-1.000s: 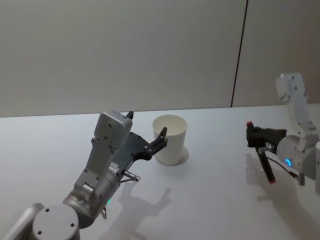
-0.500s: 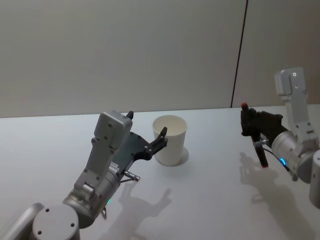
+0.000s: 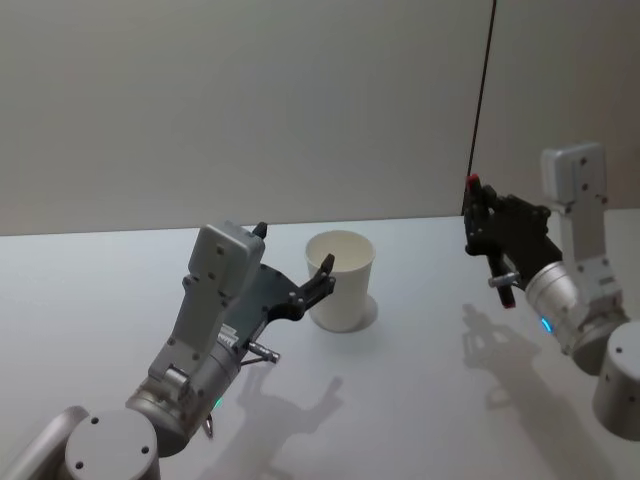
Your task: Place the pen into the pen holder.
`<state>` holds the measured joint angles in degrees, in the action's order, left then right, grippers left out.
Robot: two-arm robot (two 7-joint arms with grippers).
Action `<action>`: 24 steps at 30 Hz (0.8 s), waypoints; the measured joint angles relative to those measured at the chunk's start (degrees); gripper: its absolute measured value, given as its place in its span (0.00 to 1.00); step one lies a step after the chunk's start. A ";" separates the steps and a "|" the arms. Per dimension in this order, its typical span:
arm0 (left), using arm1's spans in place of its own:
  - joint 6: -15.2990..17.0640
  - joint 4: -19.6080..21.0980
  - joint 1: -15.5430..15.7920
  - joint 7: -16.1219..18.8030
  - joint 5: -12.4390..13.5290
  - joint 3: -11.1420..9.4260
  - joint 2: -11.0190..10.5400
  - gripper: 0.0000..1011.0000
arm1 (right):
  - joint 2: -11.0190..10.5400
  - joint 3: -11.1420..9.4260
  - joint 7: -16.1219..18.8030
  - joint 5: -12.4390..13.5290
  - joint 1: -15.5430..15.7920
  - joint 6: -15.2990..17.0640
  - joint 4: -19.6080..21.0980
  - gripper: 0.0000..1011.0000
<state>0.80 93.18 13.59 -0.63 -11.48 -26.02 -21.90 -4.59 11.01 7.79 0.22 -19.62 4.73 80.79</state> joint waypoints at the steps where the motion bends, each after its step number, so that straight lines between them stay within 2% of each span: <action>1: 0.00 0.00 0.00 0.00 0.00 0.00 0.00 0.99 | 0.09 0.10 -0.02 -0.09 -0.02 -0.88 -0.32 0.16; 12: 0.00 0.00 0.00 0.00 0.00 0.00 0.00 0.99 | 2.07 1.64 -0.18 -1.56 -2.29 -16.48 -7.77 0.16; 13: 0.00 0.00 0.00 0.00 0.00 0.00 0.00 0.99 | 2.50 1.91 -0.19 -1.74 -3.00 -18.67 -9.53 0.16; 15: 0.00 0.00 0.00 0.00 0.00 0.00 0.00 0.99 | 2.91 2.12 -0.18 -1.90 -3.72 -20.97 -11.21 0.16; 16: 0.00 0.00 0.00 0.00 0.00 0.00 0.00 0.99 | 3.34 2.34 -0.18 -2.05 -4.49 -23.57 -13.00 0.16; 21: 0.00 0.00 0.00 0.00 0.00 0.00 0.00 0.99 | 4.63 2.90 0.15 -2.13 -7.18 -29.80 -18.92 0.16; 22: 0.00 0.00 0.00 0.00 0.00 0.00 0.00 0.99 | 5.10 3.07 0.37 -2.08 -8.22 -31.89 -21.17 0.16; 24: 0.00 0.00 0.00 0.00 0.00 0.00 0.00 0.99 | 5.51 3.21 0.62 -1.93 -9.12 -33.68 -23.12 0.16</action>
<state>0.80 93.18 13.59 -0.63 -11.48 -26.02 -21.89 0.91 14.21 8.41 -1.71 -28.73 -28.95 57.67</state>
